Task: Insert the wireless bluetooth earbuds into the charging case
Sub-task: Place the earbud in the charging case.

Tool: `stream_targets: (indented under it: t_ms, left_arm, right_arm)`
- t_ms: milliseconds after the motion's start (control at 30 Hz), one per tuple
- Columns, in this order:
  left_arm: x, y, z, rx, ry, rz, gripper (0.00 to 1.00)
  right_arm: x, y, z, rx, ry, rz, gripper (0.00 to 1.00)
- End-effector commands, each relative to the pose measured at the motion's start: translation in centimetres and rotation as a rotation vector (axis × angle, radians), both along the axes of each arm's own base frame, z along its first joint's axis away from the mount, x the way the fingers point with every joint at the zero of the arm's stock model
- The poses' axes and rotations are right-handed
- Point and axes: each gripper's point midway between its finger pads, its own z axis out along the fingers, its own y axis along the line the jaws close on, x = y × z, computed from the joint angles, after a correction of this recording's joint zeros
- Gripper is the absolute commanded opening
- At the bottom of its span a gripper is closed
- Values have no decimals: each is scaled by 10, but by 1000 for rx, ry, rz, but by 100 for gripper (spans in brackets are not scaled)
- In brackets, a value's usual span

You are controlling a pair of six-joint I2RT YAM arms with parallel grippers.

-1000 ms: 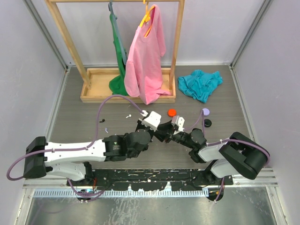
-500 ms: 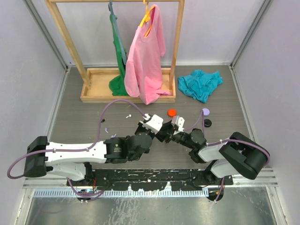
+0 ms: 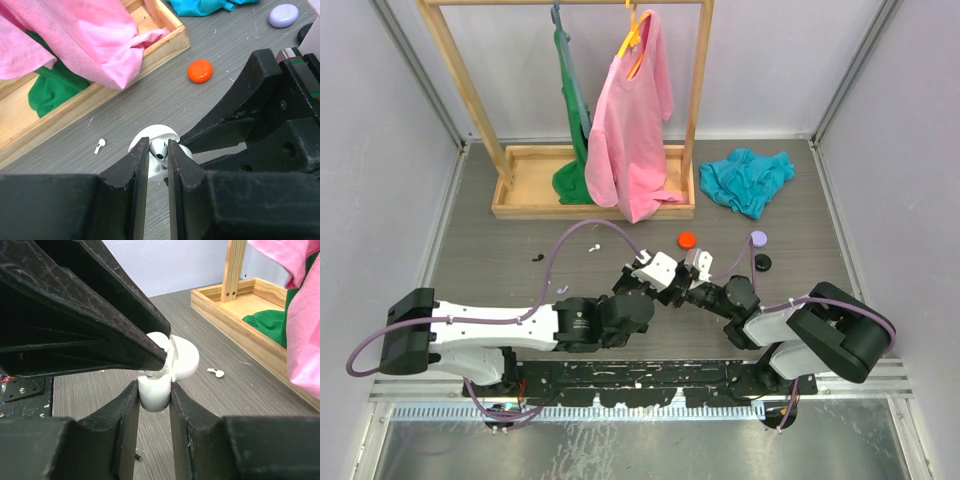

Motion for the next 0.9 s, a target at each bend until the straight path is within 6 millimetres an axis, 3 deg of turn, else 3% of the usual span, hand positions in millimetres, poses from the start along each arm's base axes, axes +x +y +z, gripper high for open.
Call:
stream_targets:
  t_ms: [0,300,467,567,667,867]
  left_arm:
    - [-7,-7,9,-57,-1,5,20]
    - [-17,-9,3,-71,22,-7,26]
    - [-19,-9,6,-120,37,-16,36]
    - [-18,-8,13,-156,34,-15,48]
    - [-21,-1,37,-251,37,-29,60]
    - [-23,22,63,-406,90,-70,72]
  right_arm:
    - [1,-4,38,101,-114,-22,18]
    - [2,-5,38,103,-112,-36,18]
    - [2,-5,37,101,-112,-33,18]
    - [1,-4,37,100,-112,-28,18]
    - [1,-4,37,101,-112,-28,18]
    - [2,-4,37,100,-112,-30,18]
